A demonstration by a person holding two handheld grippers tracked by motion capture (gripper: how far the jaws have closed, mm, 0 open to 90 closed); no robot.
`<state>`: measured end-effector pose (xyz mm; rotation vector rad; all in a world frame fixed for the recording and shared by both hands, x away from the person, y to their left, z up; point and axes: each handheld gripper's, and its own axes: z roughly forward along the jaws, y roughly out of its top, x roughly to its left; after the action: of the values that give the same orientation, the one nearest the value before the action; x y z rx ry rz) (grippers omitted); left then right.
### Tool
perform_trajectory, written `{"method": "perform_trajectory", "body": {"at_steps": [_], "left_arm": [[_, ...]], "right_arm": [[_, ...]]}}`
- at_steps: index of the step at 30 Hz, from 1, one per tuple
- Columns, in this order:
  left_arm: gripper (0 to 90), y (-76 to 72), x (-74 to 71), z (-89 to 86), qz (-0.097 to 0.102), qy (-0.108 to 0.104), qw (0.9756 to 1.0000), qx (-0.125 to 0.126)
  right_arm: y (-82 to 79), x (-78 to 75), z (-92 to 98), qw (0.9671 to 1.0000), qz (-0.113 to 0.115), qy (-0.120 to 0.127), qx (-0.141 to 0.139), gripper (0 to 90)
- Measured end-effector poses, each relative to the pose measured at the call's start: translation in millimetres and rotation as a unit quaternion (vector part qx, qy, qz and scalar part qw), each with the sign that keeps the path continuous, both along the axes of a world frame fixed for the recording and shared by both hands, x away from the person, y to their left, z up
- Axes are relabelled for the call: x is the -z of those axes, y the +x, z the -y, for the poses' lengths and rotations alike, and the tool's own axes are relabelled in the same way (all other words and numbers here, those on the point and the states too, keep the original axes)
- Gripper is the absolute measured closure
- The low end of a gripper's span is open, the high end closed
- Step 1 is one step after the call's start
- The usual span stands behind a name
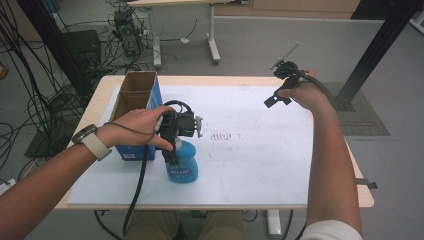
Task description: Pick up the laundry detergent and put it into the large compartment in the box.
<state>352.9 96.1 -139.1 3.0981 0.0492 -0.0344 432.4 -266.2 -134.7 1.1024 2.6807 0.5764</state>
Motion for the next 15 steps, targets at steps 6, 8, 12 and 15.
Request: {"method": "perform_trajectory", "body": {"at_steps": [6,8,12,15], "left_arm": [[8.5,-0.6,0.3,0.0,0.001,0.0,1.0,0.002],[8.4,-0.4,-0.1,0.1,0.001,0.0,1.0,0.002],[8.4,-1.2,0.3,-0.2,0.003,-0.001,1.0,0.003],[8.4,-1.2,-0.3,-0.2,0.002,0.0,1.0,0.003]], "right_arm": [[0.4,0.2,-0.3,1.0,0.0,0.0,0.0,13.7],[0.6,0.1,-0.5,1.0,-0.001,-0.001,0.0,13.7],[0.6,0.0,-0.4,1.0,-0.001,0.0,0.0,13.7],[0.5,0.0,-0.4,1.0,-0.001,-0.001,0.0,13.7]]}}
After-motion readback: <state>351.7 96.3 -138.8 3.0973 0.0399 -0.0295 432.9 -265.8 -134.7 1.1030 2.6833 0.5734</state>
